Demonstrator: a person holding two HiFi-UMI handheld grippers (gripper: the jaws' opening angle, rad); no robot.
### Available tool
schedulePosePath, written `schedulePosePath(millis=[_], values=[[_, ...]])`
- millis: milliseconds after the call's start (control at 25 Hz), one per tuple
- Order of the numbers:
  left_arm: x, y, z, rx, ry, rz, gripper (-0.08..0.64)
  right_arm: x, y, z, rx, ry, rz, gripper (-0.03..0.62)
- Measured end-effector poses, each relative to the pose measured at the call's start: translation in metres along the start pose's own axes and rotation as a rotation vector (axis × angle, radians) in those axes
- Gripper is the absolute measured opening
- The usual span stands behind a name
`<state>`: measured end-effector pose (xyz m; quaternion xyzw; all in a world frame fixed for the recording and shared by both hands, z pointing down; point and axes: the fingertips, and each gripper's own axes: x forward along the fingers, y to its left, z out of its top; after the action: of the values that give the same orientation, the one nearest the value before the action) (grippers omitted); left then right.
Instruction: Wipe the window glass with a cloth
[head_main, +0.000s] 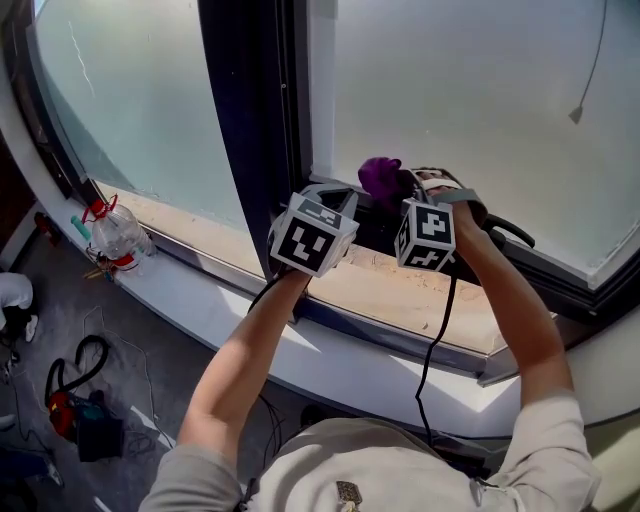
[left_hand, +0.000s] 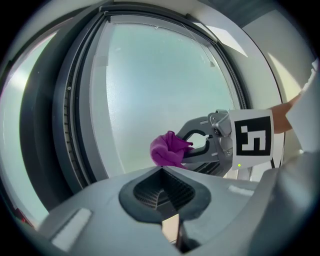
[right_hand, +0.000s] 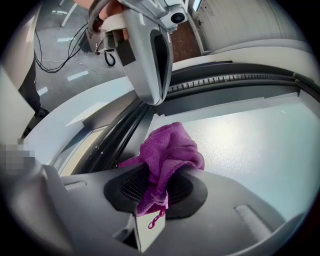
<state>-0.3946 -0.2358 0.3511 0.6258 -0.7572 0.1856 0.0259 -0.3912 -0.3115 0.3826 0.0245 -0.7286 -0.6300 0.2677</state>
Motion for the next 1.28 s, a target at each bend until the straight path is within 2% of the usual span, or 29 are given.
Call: schedulePosePath(millis=[560, 880, 1280], values=[[0.01, -0.011, 0.005, 0.008, -0.035, -0.066, 0.008, -0.031, 0.004, -0.049, -0.023, 0.057, 0.004, 0.108], [0.012, -0.017, 0.015, 0.019, -0.055, -0.083, 0.008, -0.048, -0.023, -0.057, 0.011, 0.061, -0.064, 0.109], [0.003, -0.014, 0.045, 0.061, -0.116, -0.083, 0.008, -0.083, -0.094, -0.06, 0.038, 0.06, -0.201, 0.11]])
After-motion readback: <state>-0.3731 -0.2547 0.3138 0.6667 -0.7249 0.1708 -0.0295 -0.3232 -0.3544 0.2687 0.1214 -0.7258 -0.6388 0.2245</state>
